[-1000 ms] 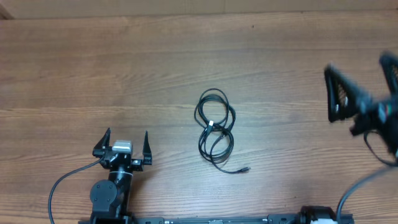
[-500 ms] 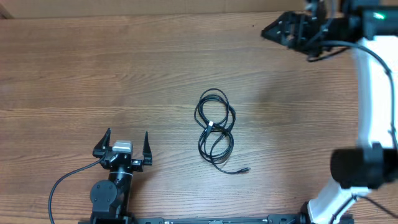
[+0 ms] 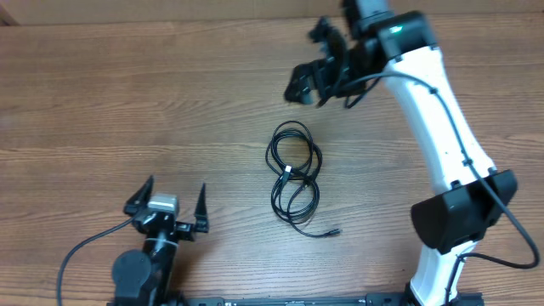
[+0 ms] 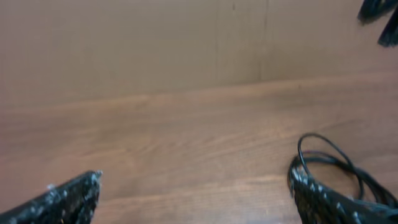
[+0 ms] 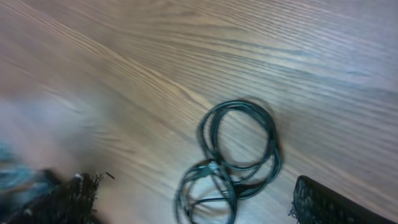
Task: Untangle cables
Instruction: 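Swing the right gripper over and down onto the black cable coil, then grasp a cable strand with the right gripper and lift it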
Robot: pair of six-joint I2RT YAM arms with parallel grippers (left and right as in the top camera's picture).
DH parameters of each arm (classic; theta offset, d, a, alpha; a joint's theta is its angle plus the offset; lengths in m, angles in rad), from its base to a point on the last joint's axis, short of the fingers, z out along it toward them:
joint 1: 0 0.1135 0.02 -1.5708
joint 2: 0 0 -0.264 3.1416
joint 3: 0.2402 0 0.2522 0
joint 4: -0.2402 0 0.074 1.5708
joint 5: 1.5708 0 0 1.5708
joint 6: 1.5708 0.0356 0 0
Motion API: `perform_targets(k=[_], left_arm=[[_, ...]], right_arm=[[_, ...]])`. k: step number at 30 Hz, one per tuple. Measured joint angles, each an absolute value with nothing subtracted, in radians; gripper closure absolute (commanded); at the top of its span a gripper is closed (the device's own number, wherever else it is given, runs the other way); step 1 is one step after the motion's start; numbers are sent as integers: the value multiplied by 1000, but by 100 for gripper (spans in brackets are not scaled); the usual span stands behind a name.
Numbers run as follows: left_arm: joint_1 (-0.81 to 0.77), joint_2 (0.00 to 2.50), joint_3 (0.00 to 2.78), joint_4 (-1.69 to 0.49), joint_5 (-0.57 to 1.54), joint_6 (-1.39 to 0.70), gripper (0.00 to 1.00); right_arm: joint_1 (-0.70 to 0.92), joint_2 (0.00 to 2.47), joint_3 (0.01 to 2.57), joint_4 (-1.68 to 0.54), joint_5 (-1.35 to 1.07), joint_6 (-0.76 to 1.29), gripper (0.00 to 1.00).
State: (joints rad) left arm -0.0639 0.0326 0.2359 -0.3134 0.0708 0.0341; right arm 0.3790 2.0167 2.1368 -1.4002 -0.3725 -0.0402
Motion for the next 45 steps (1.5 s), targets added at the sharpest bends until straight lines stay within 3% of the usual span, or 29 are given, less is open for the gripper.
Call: perform_targets(k=[3,11,18,24,32,37,39,43,45], left_arm=[[-64,130,470,-397,46,50,0],[-64,439,825,-621,20,113,0],[-64,594,923,-663,-64,138,1],[-64,623,925,-666,-188,139,0],[-64,622,925,-681,-225,142,1],[-64,622,925,-682,-229,142,0],[-64,622,925,-683,-230,142,0],[-64,623,925,-685,-230,142,0],[-64,627,925,-686,-230,142,0]], right_arm=[[471,2019,2127,-1339,-251,-45,0],[479,2019,2039,-1282,-183,-1,0],[448,2021,1857,-1159,-239,94,0],[453,2025,1641,-897,-326,344,0],[517,2030,1565,-747,-368,525,0],[558,2057,1565,-733,-357,596,11],[561,2084,1565,-733,-352,611,20],[561,2128,1563,-738,-331,629,50],[561,2138,1562,-743,-326,632,80]])
